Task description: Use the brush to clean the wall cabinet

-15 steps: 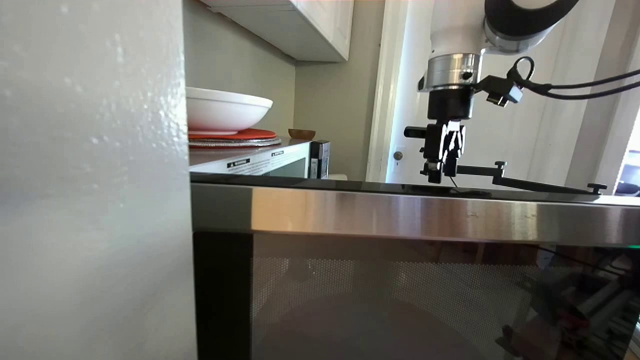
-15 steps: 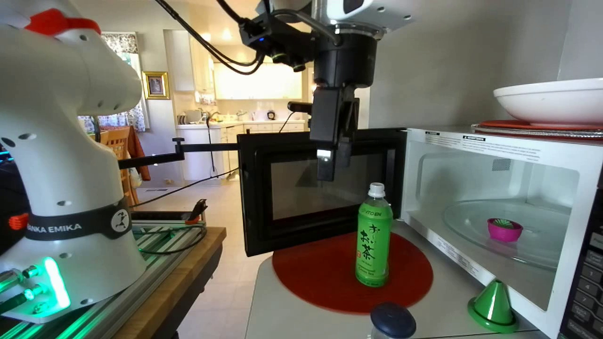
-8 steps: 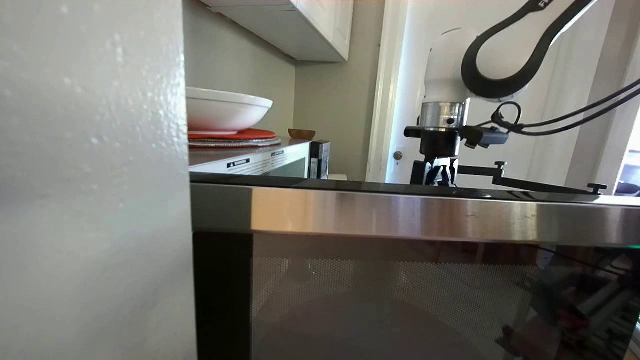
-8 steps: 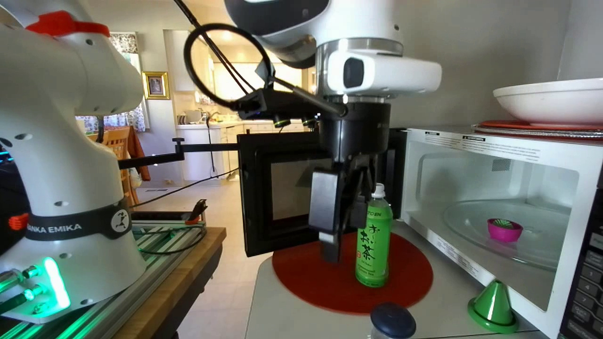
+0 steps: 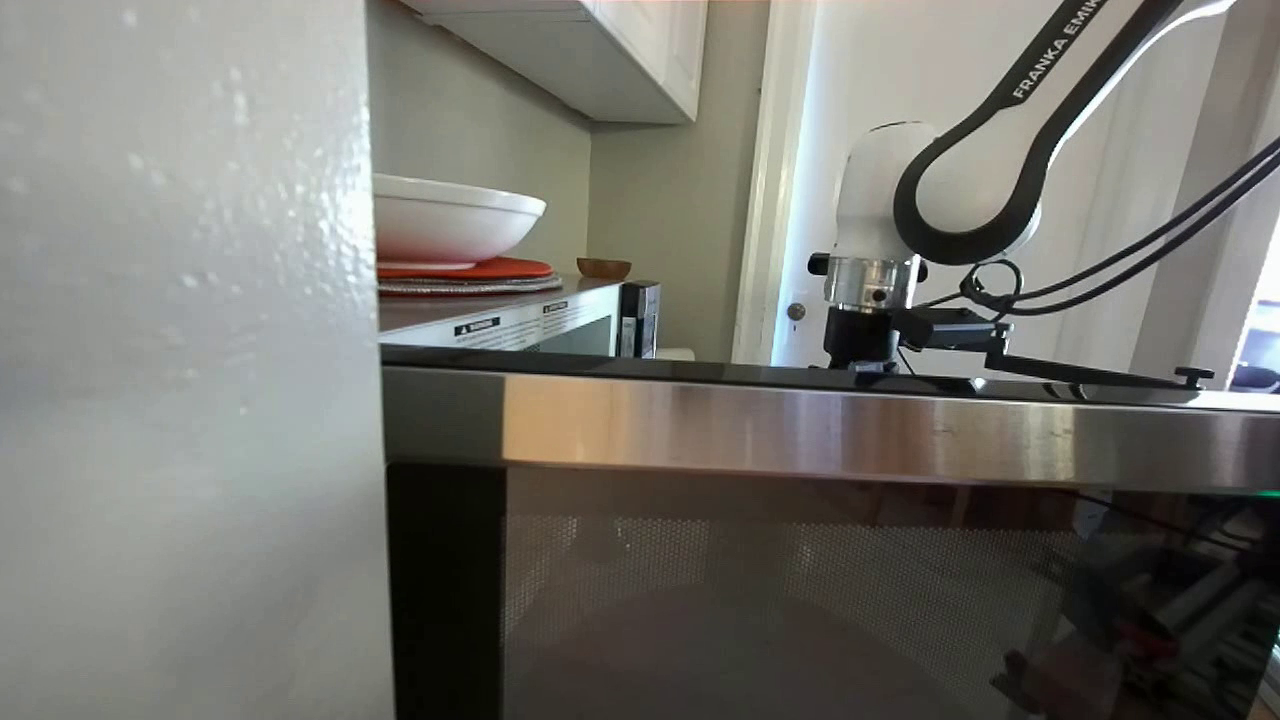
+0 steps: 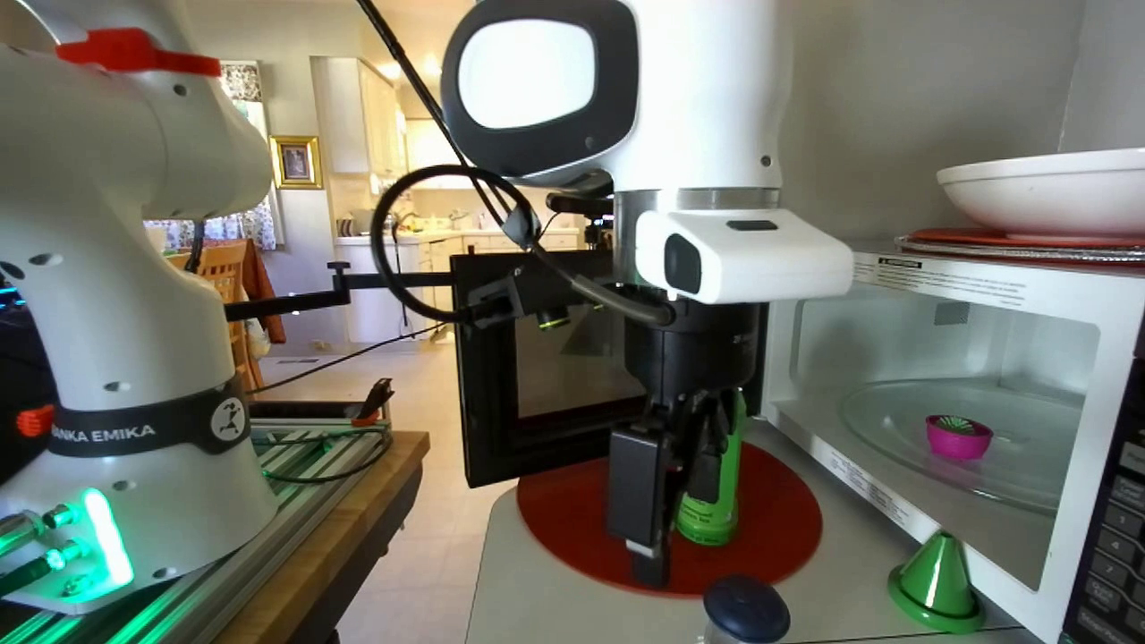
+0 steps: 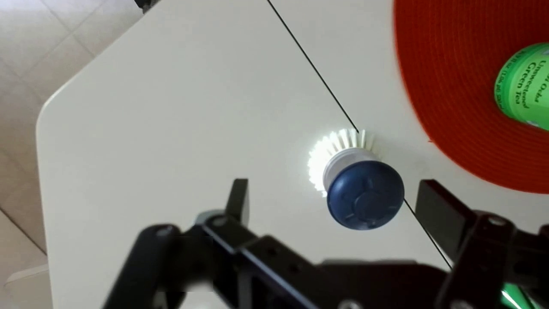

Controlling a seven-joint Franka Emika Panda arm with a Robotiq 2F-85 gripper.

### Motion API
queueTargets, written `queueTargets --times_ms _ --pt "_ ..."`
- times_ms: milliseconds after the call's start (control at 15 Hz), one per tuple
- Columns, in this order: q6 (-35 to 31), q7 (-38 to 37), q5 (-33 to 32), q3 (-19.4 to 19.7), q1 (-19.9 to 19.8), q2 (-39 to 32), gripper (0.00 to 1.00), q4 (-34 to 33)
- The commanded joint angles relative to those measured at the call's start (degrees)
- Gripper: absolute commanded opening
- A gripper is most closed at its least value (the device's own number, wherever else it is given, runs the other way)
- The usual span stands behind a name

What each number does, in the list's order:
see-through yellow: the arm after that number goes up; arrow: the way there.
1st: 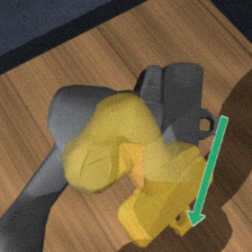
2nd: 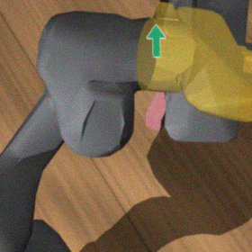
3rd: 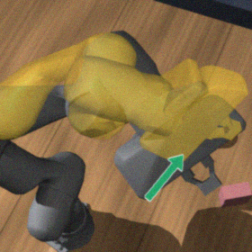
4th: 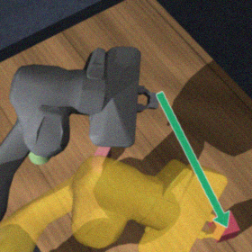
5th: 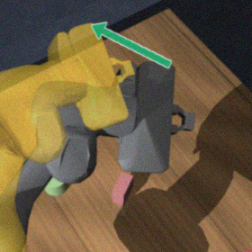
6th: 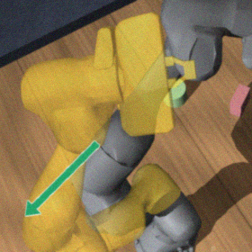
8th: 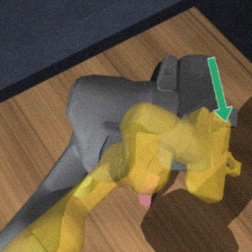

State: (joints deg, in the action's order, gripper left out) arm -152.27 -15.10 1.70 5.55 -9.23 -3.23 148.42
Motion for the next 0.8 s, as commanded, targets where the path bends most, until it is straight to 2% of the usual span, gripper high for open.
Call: queueTargets --times_ms 0,400,667,733 --pt "0.1 0.0 0.1 0.9 0.9 0.0 1.0 -0.1" --pt "-2.6 1.1 0.6 0.5 1.9 -2.1 1.0 -0.8" --pt "-8.9 0.2 0.0 0.3 3.4 -3.5 1.0 1.4" --pt "-6.6 1.0 1.8 0.0 3.4 -4.3 1.0 0.3"
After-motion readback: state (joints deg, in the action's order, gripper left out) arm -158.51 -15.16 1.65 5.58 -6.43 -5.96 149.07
